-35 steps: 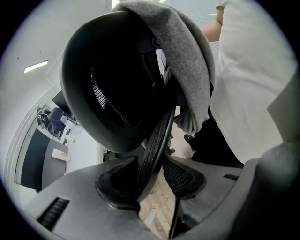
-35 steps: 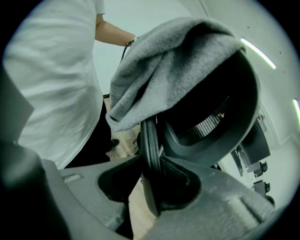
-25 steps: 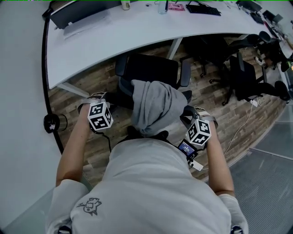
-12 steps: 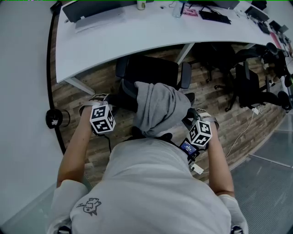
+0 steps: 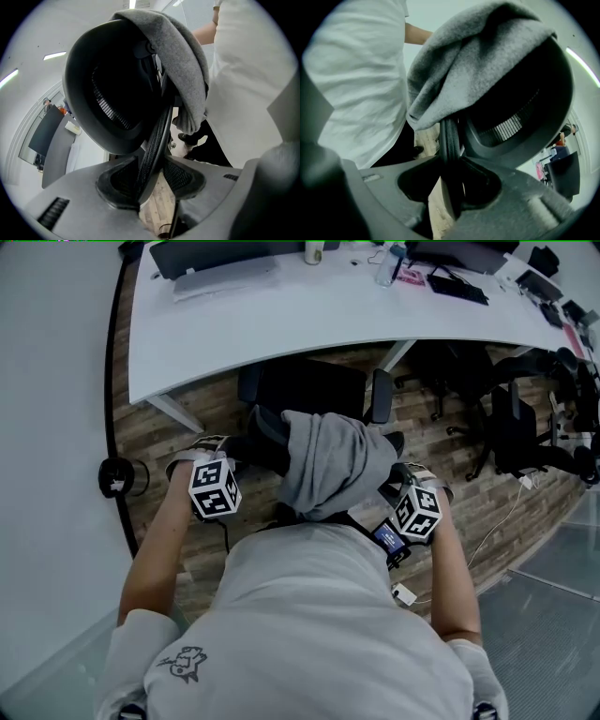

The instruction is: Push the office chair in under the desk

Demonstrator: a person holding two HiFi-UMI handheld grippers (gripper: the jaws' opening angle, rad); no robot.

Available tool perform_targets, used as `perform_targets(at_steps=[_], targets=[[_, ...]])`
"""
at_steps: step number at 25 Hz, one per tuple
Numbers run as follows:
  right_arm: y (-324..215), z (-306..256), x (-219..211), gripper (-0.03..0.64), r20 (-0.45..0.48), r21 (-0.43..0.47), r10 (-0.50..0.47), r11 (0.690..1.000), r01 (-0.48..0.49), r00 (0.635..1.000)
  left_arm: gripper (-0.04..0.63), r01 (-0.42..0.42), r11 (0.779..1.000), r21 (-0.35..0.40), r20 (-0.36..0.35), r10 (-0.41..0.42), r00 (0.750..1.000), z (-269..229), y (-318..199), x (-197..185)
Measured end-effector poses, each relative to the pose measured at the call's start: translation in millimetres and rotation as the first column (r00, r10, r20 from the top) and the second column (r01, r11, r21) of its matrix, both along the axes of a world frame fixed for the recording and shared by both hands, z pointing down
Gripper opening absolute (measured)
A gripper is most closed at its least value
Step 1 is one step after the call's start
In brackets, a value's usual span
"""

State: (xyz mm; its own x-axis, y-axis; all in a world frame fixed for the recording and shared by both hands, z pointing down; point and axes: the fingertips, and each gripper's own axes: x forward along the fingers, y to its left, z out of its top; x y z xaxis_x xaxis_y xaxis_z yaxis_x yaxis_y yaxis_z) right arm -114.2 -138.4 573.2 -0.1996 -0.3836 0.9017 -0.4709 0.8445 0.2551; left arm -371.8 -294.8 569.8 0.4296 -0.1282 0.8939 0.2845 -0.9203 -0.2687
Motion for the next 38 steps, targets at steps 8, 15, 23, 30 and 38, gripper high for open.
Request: perform_targets(at_steps=[8, 15, 23, 30, 38], targets=[[-43, 0, -5, 0.127, -0.003, 0.007, -0.068, 0.998, 0.068, 0.998, 0.164, 0.071, 0.997, 0.01, 0.007, -0.071, 0.997, -2, -24, -15], [-99, -1, -5, 0.127, -0.008, 0.016, -0.141, 0.99, 0.141, 0.99, 0.164, 0.158, 0.987, 0.026, 0.003, -0.158, 0.987, -3, -57, -27], [-166, 3, 9, 0.127, -0.002, 0.027, -0.228, 0.973, 0.228, 0.974, 0.164, 0.233, 0.972, 0.016, 0.007, -0.233, 0.972, 0, -95, -21], [-228, 4, 33, 0.129, 0.0, 0.044, -0.303, 0.952, 0.303, 0.953, 0.164, 0.329, 0.944, 0.002, 0.034, -0.329, 0.944, 2, -132, -4], [-288, 6, 54, 0.127, -0.009, 0.068, -0.378, 0.924, 0.377, 0.926, 0.164, 0.401, 0.916, 0.011, 0.056, -0.401, 0.914, 6, -174, 14]])
